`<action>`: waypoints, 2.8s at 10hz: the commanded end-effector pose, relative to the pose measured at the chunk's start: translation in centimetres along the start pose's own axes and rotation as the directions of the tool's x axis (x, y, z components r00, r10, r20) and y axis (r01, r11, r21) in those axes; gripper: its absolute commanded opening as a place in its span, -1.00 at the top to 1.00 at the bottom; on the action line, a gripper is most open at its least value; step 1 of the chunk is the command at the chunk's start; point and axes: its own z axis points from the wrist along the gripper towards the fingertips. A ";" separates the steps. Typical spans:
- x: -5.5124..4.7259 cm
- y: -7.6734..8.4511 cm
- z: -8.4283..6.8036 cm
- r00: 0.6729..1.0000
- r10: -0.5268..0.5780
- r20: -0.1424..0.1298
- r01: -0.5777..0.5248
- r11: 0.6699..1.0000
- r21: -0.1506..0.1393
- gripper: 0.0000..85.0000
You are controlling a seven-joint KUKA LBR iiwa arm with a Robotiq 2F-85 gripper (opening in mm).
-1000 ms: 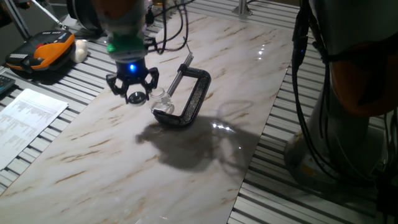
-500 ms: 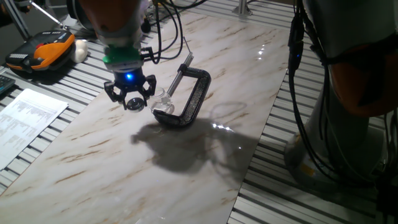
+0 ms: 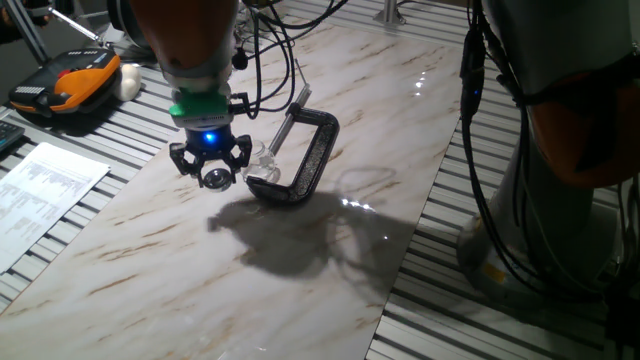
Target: Unscrew the lid from the jar
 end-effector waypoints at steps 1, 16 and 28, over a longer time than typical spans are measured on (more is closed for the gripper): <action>0.0 0.1 0.4 1.000 0.000 0.015 0.000 1.000 0.006 1.00; 0.6 -0.1 5.0 0.998 0.055 0.020 -0.054 0.998 -0.008 1.00; 0.8 -0.4 6.4 0.998 0.063 0.009 -0.063 0.998 -0.031 1.00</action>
